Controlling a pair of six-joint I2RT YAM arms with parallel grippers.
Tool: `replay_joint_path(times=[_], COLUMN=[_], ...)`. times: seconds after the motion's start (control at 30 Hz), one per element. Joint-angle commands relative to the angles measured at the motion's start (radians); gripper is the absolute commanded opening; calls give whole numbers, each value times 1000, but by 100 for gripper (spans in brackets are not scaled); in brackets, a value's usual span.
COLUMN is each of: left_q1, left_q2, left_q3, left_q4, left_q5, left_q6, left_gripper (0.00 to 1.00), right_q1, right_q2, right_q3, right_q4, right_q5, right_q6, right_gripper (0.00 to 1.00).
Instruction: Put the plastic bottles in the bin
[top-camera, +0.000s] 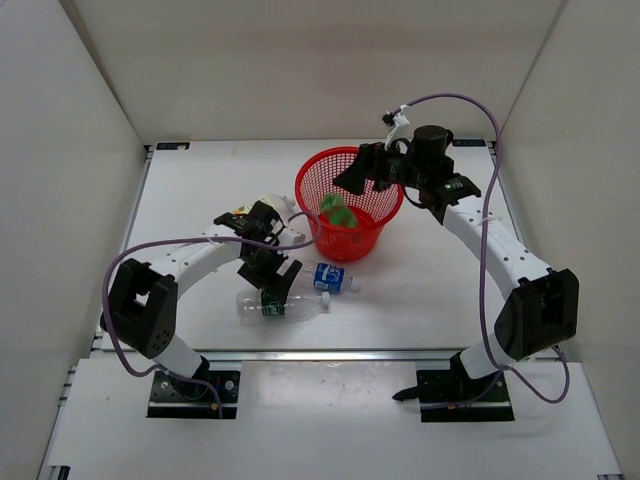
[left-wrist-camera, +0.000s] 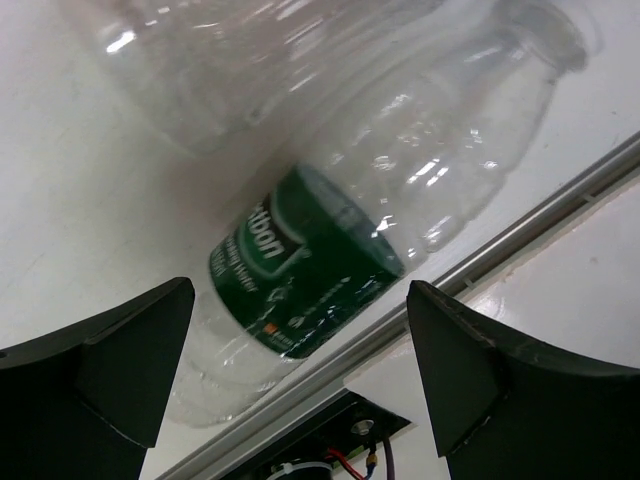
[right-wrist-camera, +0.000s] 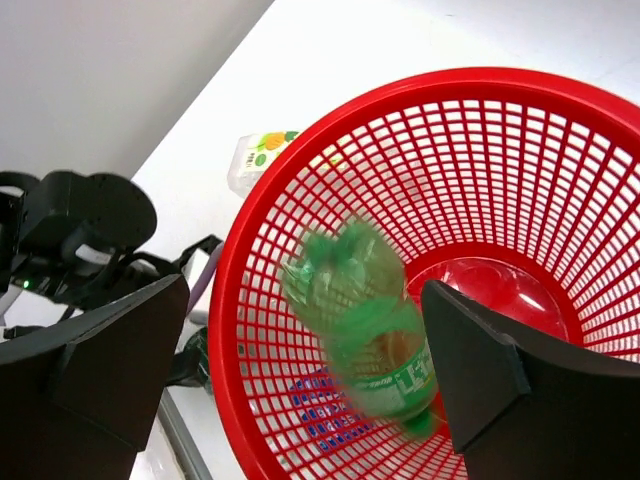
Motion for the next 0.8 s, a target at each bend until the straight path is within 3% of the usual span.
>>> replay_joint_path(times=[0.0,0.07,0.23,0.37,0.57,0.77], left_q1=[-28,-35,-100,-140,-207,-265], left_q2=[6,-8,-85,-173,-356,-410], left_q3=[10,-10,-90,-144,-282,-334], left_q4=[8,5,28,55,189,363], left_q5=[57,99,31,-120,-273,-368], left_q6=[18,17,-77,-230,-426,-482], left_gripper=[99,99,99,99,99,99], right_q1=[-36,-56,-45,-58,-50,-71], right_q2=[-13,-19,-75,-127,-241,-365], right_q3=[29,1,-46,-112,-197,-217], right_q4=[45,58,56,73,47,-22], right_q5=[-32,-61,-14,5,141,241], right_q6=[40,51,33,60,40,21], right_gripper=[99,100,99,99,99,99])
